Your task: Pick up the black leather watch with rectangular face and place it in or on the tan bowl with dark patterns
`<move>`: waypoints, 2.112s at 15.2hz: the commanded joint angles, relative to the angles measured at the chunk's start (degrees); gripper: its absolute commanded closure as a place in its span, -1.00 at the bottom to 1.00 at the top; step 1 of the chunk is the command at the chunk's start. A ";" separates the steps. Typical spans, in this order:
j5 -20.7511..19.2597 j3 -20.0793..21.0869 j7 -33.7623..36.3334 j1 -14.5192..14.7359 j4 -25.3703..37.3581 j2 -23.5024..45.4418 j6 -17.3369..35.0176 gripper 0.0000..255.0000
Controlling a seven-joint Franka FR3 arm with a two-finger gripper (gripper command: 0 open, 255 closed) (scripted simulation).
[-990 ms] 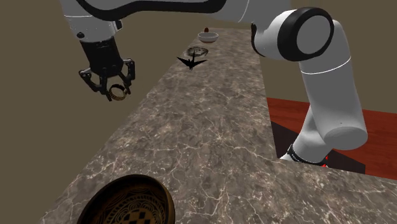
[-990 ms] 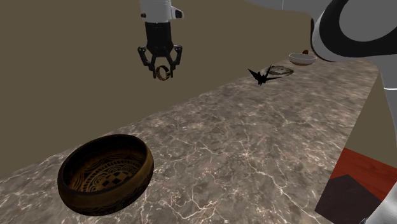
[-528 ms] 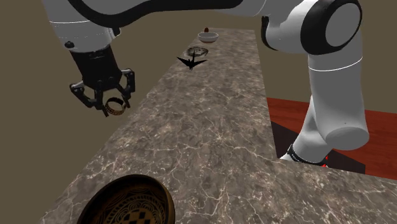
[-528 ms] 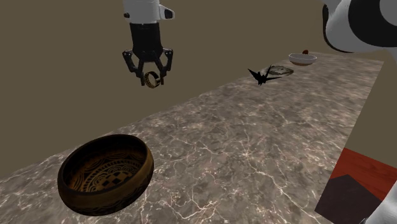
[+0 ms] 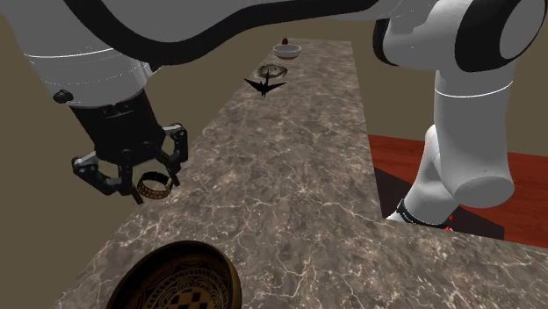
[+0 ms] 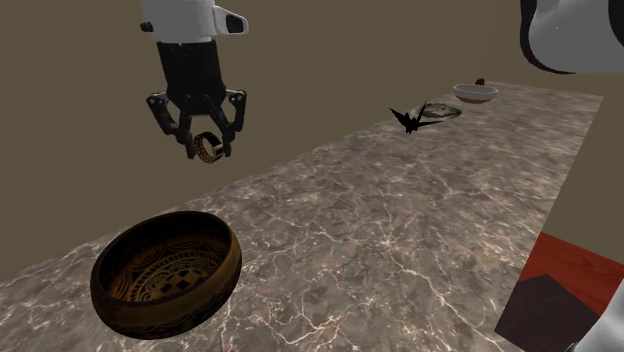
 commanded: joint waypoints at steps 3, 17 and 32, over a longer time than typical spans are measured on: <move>-0.02 1.34 4.78 3.14 -1.46 -0.71 0.54 1.00; -1.00 3.07 12.98 8.23 -7.62 -0.12 6.60 1.00; -1.11 2.93 13.21 7.69 -11.38 -0.14 10.27 -1.00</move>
